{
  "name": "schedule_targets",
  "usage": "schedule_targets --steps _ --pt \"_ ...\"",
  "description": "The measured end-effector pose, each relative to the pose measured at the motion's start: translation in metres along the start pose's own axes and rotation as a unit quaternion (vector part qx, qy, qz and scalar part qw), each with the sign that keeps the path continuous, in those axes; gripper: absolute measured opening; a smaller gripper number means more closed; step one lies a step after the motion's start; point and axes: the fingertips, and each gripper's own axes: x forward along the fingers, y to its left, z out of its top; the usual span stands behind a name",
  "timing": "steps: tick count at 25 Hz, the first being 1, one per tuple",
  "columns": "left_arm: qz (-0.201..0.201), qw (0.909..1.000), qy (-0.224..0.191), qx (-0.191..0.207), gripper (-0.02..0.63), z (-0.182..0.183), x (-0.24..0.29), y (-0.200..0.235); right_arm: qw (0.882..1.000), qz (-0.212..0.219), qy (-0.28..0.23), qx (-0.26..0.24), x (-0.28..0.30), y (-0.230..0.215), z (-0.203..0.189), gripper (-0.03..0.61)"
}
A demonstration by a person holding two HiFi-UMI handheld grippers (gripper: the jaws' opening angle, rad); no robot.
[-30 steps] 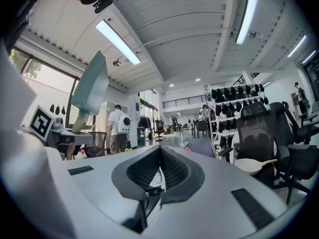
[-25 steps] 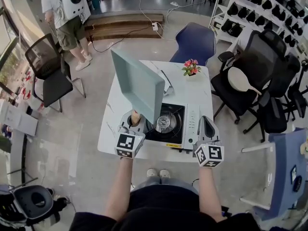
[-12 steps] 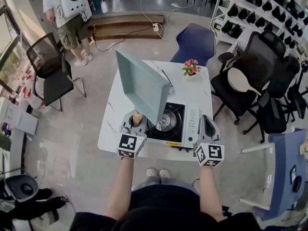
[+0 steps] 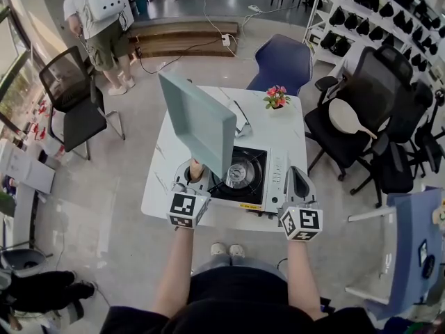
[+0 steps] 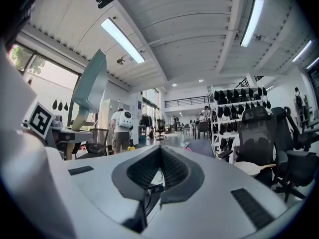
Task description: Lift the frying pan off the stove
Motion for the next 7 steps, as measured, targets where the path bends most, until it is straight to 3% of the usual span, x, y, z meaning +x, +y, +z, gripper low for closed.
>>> schedule_targets --steps 7 --pt "0.000 1.0000 0.002 0.000 0.014 -0.0010 -0.0039 0.0005 1.000 0.000 0.002 0.000 -0.0009 0.0034 -0.0003 0.002"
